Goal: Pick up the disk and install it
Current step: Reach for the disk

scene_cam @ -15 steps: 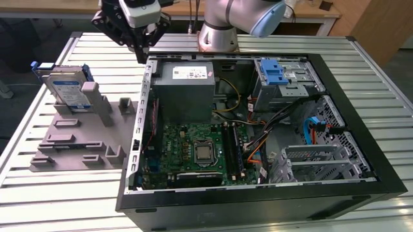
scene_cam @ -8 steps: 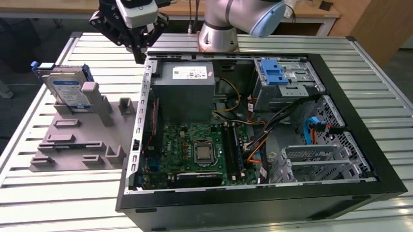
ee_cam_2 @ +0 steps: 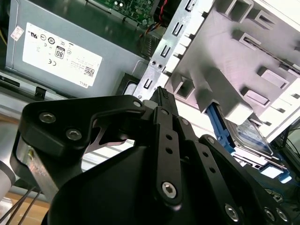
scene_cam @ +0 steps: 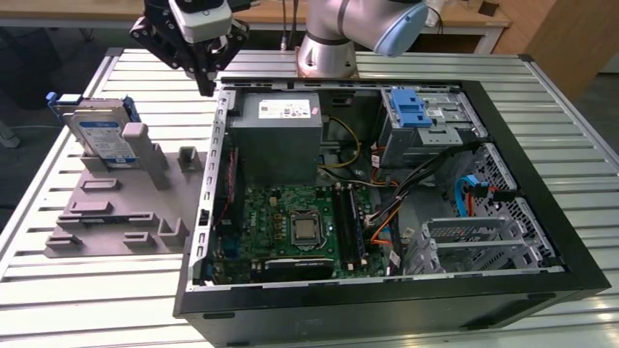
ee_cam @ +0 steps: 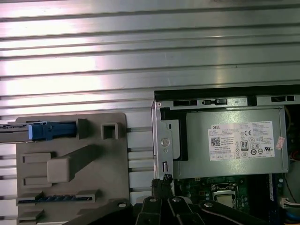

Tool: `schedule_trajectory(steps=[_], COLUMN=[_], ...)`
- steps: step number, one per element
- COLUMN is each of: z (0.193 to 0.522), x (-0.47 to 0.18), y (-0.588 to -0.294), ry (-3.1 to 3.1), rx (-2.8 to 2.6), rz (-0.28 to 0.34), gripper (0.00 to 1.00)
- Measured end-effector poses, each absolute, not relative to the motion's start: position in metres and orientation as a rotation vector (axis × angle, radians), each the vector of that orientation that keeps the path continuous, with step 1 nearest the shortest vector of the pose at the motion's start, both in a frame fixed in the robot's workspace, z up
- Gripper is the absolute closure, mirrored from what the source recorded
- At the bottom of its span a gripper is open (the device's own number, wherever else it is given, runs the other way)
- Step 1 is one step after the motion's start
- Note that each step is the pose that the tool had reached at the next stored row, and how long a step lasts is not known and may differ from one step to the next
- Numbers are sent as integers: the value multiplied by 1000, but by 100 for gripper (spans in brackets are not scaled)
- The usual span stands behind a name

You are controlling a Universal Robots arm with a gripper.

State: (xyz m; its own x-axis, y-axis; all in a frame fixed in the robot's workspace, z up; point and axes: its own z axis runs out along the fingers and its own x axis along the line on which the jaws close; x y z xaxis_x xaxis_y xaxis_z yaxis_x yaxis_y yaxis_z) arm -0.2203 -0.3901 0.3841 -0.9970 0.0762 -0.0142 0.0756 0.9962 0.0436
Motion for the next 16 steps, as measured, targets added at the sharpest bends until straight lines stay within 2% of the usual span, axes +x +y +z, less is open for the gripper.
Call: schedule_trajectory(steps=[16], z=[383], x=[-228], y=[-390], ry=[3125], rx=[119], rz=[67], gripper=[89])
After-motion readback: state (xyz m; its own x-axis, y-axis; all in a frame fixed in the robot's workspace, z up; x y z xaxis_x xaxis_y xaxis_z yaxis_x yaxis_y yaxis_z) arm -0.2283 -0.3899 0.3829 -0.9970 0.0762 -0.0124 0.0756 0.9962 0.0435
